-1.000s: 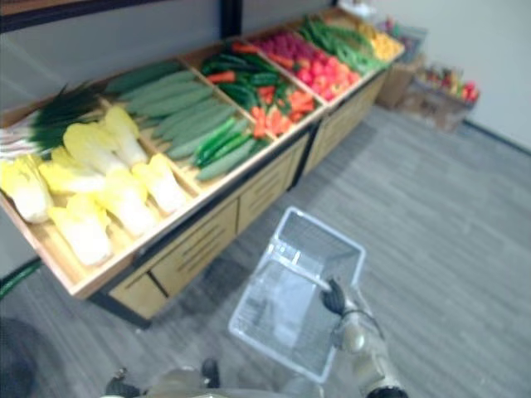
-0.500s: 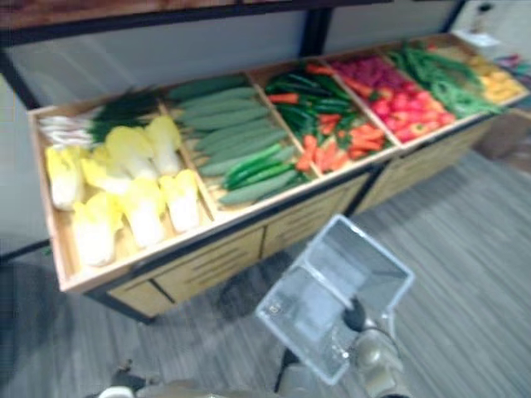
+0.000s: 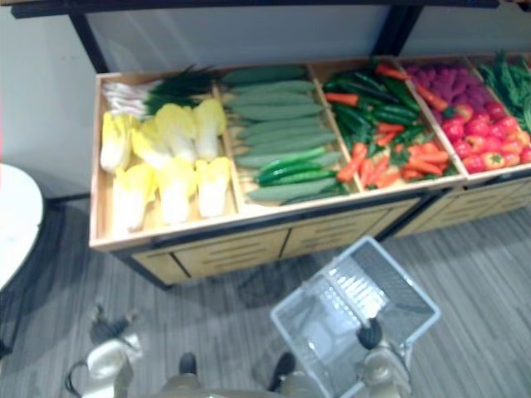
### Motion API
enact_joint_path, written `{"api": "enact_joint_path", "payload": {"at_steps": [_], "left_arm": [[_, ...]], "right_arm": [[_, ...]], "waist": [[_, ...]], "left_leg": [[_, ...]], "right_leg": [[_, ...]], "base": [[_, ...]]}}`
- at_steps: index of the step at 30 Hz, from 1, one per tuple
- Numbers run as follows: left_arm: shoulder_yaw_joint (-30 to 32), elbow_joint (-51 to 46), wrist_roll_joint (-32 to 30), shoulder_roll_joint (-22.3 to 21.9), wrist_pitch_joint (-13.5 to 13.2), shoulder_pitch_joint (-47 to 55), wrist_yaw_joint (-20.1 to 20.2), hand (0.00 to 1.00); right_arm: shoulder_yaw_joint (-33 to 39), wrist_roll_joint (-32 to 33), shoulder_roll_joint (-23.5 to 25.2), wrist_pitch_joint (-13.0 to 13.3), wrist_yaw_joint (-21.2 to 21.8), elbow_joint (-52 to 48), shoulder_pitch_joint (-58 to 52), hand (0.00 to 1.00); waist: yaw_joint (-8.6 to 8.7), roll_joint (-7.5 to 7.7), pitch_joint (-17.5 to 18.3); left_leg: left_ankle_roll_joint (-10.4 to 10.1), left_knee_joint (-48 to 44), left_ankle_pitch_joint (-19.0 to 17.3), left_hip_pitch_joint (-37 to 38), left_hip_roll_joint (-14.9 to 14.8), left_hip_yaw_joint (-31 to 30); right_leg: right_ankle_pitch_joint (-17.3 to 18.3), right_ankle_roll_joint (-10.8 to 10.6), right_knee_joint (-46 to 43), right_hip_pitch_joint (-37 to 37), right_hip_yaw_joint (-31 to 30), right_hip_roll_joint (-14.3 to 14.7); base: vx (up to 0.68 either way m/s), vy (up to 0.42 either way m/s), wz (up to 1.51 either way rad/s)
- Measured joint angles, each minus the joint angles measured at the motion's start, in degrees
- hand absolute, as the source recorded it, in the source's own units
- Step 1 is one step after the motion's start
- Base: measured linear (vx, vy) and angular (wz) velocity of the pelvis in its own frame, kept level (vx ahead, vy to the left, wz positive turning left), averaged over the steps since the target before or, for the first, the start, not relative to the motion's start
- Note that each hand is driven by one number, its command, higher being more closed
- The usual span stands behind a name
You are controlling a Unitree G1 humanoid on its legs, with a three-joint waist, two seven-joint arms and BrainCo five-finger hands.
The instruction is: Pick vegetable in the basket
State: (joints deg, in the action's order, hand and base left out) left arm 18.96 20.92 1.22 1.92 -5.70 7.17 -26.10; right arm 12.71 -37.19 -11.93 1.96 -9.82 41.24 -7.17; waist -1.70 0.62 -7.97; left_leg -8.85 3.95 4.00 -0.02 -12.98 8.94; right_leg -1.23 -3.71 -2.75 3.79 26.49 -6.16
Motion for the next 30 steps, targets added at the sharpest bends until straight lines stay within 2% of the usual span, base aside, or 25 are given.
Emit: {"api": "enact_joint_path", "payload": {"at_steps": [3,7,12,16,18,22,26,30], "left_arm": [[2.08,-10.34,-0.32,-0.18,-1.84,-1.42,-3.89,0.0],[4.25,-16.98,-4.38,-1.63,-1.6,-3.6,-7.79,0.0],[5.49,-20.29,-4.87,-1.78,-1.17,-7.67,-11.98,0.0],[6.09,-19.96,-4.87,-1.75,0.45,-12.74,-14.27,0.0],[6.42,-16.47,-4.84,-0.78,1.34,-16.21,-15.25,0.0],[8.13,-8.82,-4.7,2.07,3.49,-23.09,-15.9,0.0],[9.01,1.41,-4.68,8.16,5.87,-29.43,-16.05,0.0],[10.05,5.4,-4.57,12.37,6.38,-33.73,-16.26,0.0]], "right_arm": [[0.68,0.1,0.72,0.09,-0.81,0.07,-1.06,1.0],[1.06,0.05,0.66,0.14,-0.99,0.17,-2.04,1.0],[0.63,-0.05,0.44,0.34,-0.99,0.1,-1.77,1.0],[0.07,-0.14,0.16,0.89,-0.86,0.05,-1.32,1.0],[-1.12,-0.17,-0.23,0.9,-0.7,-0.28,-0.55,1.0],[-3.12,-0.3,-0.63,1.11,0.09,-1.84,1.17,1.0],[-5.2,-0.33,-1.45,1.25,0.41,-2.68,3.7,1.0],[-7.15,-0.29,-1.87,1.41,0.31,-2.81,6.1,1.0]], "waist": [[0.13,0.15,0.21],[0.73,-0.04,0.3],[1.42,0.18,0.21],[2.33,0.41,-0.27],[3.19,0.82,-1.5],[3.35,2.02,-3.6],[4.2,2.89,-6.3],[4.27,3.78,-8.3]], "left_leg": [[0.73,-0.2,-0.46,-0.5,1.08,0.44],[1.52,-0.24,-1.25,-0.88,2.16,1.67],[1.14,-0.17,-1.51,-1.1,2.4,3.87],[1.19,-0.18,-1.09,-1.9,2.4,5.39],[1.13,-0.2,-1.16,-1.97,2.28,6.32],[1.15,-0.27,-1.13,-3.17,2.16,8.11],[1.17,-0.72,-1.12,-4.53,2.14,8.97],[1.19,-1.35,-1.11,-6.26,2.17,9.26]], "right_leg": [[-1.83,-0.32,1.9,-0.04,-0.81,-0.51],[-3.36,-1.21,3.73,0.03,-2.31,-1.23],[-4.17,-1.39,3.81,2.15,-5.54,-1.08],[-5.19,-0.78,4.1,4.04,-7.54,-0.72],[-5.3,-0.73,4.25,4.33,-8.36,-0.48],[-6.44,-0.07,4.68,6.9,-10.4,-0.01],[-7.22,0.29,4.76,8.56,-11.23,0.12],[-7.57,0.53,4.76,10.16,-11.56,0.08]], "base": [[-0.07,0.063,-0.07],[-0.06,0.055,-0.13],[0.0,0.019,-0.23],[0.02,0.001,-0.23],[0.02,-0.003,-0.19],[0.02,-0.005,-0.26],[0.02,-0.001,-0.09],[0.01,0.001,-0.03]]}}
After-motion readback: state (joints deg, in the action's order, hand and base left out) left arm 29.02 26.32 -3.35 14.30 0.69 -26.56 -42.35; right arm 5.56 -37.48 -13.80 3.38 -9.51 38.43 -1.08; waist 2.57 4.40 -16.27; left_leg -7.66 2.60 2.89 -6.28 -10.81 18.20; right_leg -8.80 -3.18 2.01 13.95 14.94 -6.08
